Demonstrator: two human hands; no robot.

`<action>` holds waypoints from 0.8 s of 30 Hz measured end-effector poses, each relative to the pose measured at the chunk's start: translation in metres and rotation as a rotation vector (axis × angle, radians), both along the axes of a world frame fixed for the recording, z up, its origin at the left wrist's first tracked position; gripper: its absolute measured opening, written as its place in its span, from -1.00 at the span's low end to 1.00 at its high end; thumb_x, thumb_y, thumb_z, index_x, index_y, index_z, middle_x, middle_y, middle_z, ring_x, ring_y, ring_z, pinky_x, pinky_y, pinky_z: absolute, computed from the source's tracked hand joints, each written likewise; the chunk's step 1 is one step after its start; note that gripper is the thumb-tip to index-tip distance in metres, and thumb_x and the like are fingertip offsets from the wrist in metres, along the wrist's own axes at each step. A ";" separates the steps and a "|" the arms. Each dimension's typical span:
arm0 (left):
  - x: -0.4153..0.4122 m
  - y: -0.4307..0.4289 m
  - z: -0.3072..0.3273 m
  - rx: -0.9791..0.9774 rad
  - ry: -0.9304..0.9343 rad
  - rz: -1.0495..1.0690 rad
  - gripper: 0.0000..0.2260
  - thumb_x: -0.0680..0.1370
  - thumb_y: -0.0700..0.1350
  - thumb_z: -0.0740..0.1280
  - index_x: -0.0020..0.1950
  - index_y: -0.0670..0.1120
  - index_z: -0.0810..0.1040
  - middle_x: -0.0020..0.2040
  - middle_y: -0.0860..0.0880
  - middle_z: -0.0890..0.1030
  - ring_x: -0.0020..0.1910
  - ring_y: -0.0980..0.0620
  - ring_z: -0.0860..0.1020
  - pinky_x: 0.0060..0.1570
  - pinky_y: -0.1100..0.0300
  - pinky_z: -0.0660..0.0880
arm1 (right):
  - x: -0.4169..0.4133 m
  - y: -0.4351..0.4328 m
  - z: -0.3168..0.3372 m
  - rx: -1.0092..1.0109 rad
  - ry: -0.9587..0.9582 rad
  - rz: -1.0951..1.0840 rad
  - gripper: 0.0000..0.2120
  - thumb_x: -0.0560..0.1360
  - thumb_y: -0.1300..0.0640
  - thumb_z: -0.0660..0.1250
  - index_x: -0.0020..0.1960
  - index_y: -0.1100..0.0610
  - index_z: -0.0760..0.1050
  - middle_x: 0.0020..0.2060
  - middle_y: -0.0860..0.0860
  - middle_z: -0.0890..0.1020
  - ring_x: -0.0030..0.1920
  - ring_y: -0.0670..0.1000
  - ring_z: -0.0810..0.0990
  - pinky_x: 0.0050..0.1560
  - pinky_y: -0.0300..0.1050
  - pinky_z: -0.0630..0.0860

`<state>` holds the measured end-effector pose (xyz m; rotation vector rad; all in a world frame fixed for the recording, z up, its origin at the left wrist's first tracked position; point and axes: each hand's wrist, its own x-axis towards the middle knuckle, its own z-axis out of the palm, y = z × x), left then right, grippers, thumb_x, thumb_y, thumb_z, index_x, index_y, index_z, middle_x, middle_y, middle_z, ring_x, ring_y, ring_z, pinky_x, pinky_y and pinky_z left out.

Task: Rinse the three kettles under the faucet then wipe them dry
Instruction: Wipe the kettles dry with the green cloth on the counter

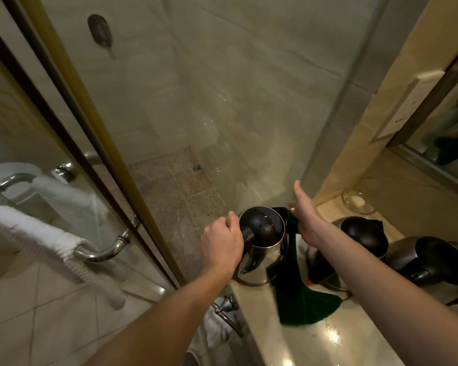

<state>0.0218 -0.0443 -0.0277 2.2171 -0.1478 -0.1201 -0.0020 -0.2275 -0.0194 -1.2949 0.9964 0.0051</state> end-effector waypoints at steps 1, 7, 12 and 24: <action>0.001 0.000 0.000 0.003 -0.001 -0.008 -0.58 0.63 0.10 0.08 -0.28 -0.07 0.53 -0.33 -0.02 0.55 -0.27 0.05 0.55 -0.15 0.04 0.52 | 0.000 -0.001 0.001 -0.020 -0.008 0.014 -0.13 0.50 -0.46 -0.01 0.59 0.12 0.08 0.54 0.10 0.21 0.54 0.12 0.14 0.52 0.20 0.05; 0.008 0.000 -0.001 -0.003 -0.009 -0.060 -0.57 0.63 0.10 0.09 -0.32 -0.08 0.50 -0.39 -0.02 0.51 -0.36 0.05 0.50 -0.25 0.04 0.50 | -0.004 -0.016 -0.013 0.016 0.043 0.119 0.05 0.36 -0.58 0.05 0.52 0.22 0.22 0.51 0.21 0.25 0.50 0.19 0.24 0.49 0.25 0.13; 0.016 -0.002 -0.001 0.010 -0.012 -0.125 -0.58 0.62 0.10 0.10 -0.32 -0.08 0.50 -0.36 -0.04 0.53 -0.33 0.02 0.53 -0.25 0.04 0.50 | -0.003 -0.016 -0.035 0.091 0.128 0.123 0.17 0.20 -0.66 0.12 0.53 0.14 0.20 0.35 0.20 0.48 0.36 0.20 0.45 0.43 0.23 0.27; 0.039 -0.011 -0.002 0.040 0.021 -0.269 -0.54 0.61 0.12 0.15 -0.41 -0.10 0.44 -0.43 -0.01 0.46 -0.40 0.02 0.44 -0.35 0.09 0.36 | 0.003 -0.041 -0.009 0.096 0.053 0.245 0.15 0.28 -0.61 0.03 0.54 0.24 0.13 0.42 0.28 0.37 0.47 0.27 0.27 0.49 0.29 0.11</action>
